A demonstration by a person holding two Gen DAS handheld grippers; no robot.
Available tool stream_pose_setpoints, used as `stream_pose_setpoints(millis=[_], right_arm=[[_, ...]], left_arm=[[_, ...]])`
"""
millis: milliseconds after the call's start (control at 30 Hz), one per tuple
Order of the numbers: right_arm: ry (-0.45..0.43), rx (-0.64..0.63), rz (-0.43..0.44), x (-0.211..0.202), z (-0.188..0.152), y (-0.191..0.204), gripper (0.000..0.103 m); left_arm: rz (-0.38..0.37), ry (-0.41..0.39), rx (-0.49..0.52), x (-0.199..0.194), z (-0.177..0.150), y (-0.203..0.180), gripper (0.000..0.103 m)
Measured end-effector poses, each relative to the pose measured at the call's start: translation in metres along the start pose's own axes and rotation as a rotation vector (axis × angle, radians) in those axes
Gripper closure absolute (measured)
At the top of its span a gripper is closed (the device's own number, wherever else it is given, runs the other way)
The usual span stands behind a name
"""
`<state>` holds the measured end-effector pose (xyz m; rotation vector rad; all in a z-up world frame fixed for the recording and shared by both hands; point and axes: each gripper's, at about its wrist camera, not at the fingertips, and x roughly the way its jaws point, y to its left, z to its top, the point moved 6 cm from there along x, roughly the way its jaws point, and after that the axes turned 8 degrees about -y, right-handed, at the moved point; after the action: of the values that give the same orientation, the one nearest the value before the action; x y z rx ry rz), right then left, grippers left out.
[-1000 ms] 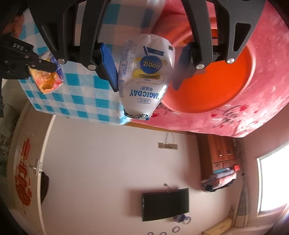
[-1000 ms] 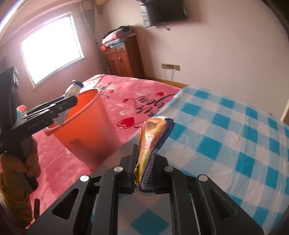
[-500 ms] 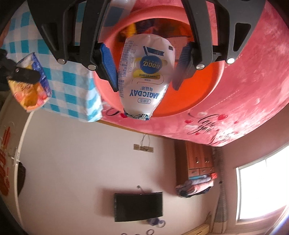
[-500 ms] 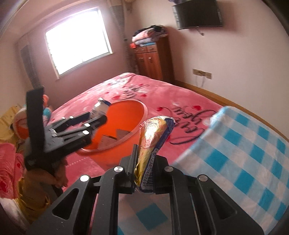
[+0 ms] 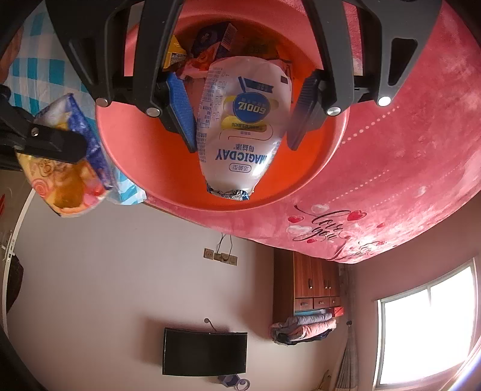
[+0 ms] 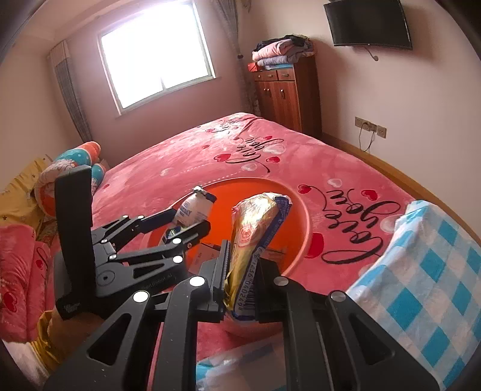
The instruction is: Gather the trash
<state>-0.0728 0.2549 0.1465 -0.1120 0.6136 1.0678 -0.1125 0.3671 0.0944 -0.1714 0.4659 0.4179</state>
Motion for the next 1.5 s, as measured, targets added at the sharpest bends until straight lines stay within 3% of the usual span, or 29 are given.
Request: stream_pose_setpoints(millis=[133, 233, 267, 333, 367, 467, 533, 700, 1067, 1500], right_arm=[[0.006, 0.005, 0.008, 0.015, 0.002, 0.001, 0.087], [0.0, 0.015, 0.013, 0.022, 0.002, 0.001, 0.085], [-0.008, 0.023, 0.024, 0.022, 0.001, 0.0, 0.081], [-0.025, 0.038, 0.02, 0.021, -0.001, -0.002, 0.046], [-0.038, 0.044, 0.007, 0.019, -0.001, -0.005, 0.041], [-0.073, 0.06, -0.003, 0.012, 0.0, -0.011, 0.038], [-0.094, 0.064, -0.03, 0.005, 0.0, -0.016, 0.026], [-0.136, 0.051, -0.129, -0.018, -0.005, -0.03, 0.015], [-0.162, 0.124, -0.304, -0.065, -0.033, -0.072, 0.013], [-0.2, 0.198, -0.474, -0.13, -0.064, -0.113, 0.009]], left_arm=[[0.003, 0.02, -0.01, 0.009, -0.002, 0.001, 0.041], [0.014, 0.034, -0.019, 0.015, -0.003, 0.004, 0.03], [0.017, 0.032, -0.022, 0.016, -0.003, 0.005, 0.026], [0.017, 0.028, -0.024, 0.016, -0.004, 0.005, 0.023], [0.021, 0.028, -0.025, 0.016, -0.004, 0.006, 0.02], [0.032, 0.03, -0.02, 0.015, -0.004, 0.006, 0.016], [0.039, 0.035, -0.02, 0.014, -0.006, 0.006, 0.016], [0.093, 0.018, 0.024, 0.008, -0.003, 0.0, 0.012], [0.073, -0.034, 0.111, -0.016, 0.005, -0.047, 0.009], [-0.053, -0.064, 0.157, -0.036, 0.005, -0.112, 0.007]])
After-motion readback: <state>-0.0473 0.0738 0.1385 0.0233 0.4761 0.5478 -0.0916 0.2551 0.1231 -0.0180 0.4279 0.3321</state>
